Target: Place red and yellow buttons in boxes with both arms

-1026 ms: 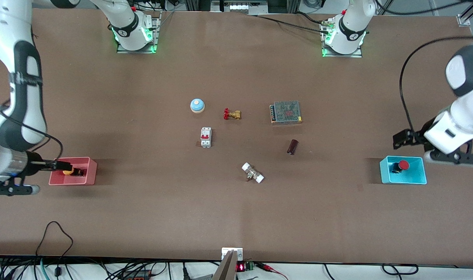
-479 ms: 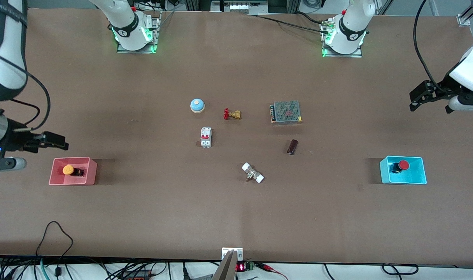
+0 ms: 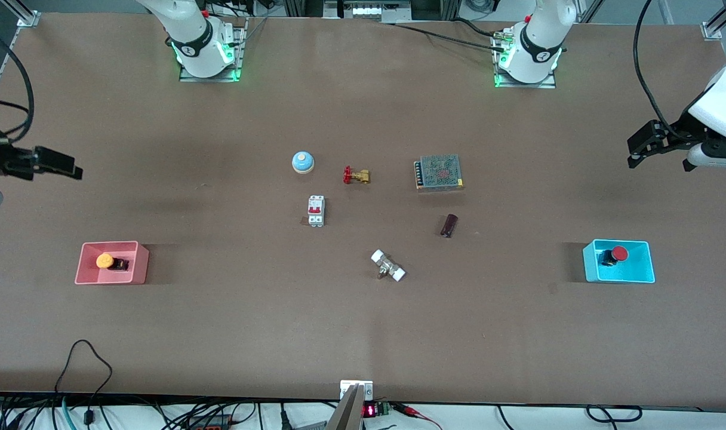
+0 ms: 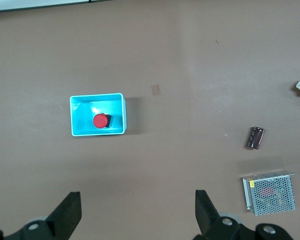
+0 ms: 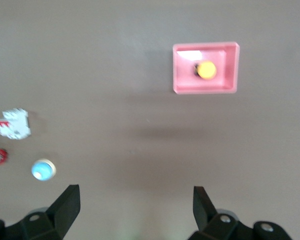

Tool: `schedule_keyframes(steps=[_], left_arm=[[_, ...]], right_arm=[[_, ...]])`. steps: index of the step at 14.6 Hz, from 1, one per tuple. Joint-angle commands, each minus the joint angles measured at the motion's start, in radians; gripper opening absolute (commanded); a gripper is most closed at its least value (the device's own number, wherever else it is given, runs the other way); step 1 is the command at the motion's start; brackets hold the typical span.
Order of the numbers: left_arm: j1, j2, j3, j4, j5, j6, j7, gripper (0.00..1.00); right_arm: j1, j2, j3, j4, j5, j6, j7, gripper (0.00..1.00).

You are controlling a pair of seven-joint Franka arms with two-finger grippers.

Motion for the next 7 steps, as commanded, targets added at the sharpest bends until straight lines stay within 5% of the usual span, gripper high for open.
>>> schedule_keyframes(steps=[1,4,7], left_arm=[[0.008,-0.001,-0.002,0.026,-0.002,-0.001,-0.005,1.00],[-0.001,0.025,0.011,0.062,-0.004,-0.001,-0.004,1.00],[-0.136,0.017,0.157,0.062,-0.002,-0.007,-0.007,1.00]], right_arm=[[0.012,-0.068,0.008,-0.100,-0.046,0.017,0.015,1.00],[0.034,-0.133,0.008,-0.200,-0.061,0.088,0.026,1.00],[0.038,-0.154,0.008,-0.217,-0.063,0.079,0.026,1.00]])
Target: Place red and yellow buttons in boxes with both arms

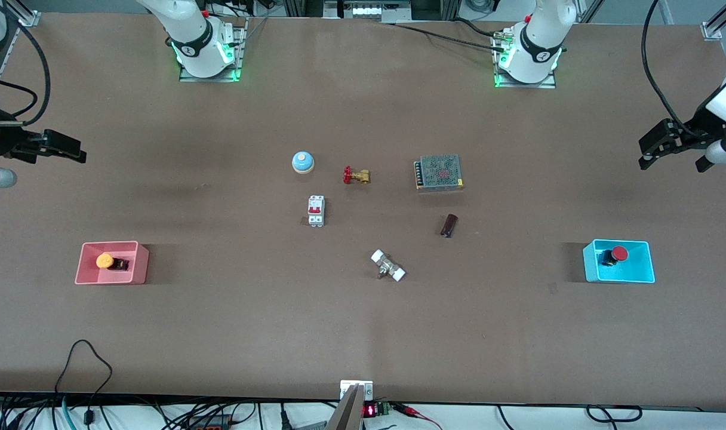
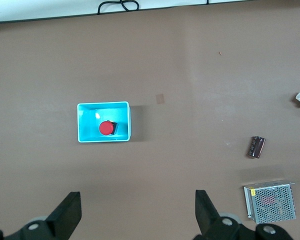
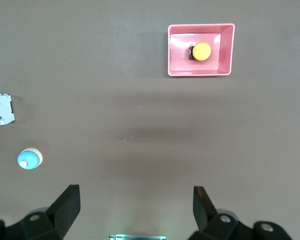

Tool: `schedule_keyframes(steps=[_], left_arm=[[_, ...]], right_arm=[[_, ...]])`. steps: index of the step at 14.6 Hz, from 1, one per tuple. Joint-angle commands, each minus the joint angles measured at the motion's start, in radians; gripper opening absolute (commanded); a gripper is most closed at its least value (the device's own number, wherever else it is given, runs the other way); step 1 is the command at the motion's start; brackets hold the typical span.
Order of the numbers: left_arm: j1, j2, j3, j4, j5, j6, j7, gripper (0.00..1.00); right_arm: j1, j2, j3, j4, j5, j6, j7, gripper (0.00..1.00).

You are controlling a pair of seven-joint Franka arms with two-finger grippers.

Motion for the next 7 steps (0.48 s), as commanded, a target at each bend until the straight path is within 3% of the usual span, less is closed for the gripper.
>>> schedule_keyframes(steps=[1,4,7], left_arm=[[-0.093,0.010,0.098,0.029,-0.002,-0.013,-0.007,1.00],[-0.086,0.008,0.096,0.030,-0.002,-0.016,-0.028,1.00],[-0.087,0.008,0.093,0.077,-0.002,-0.142,-0.030,1.00]], right_arm=[[0.009,-0.059,0.005,-0.054,-0.025,0.010,0.020,1.00],[0.006,-0.062,0.005,-0.054,-0.025,0.002,0.023,1.00],[0.006,-0.070,0.005,-0.054,-0.025,-0.005,0.021,1.00]])
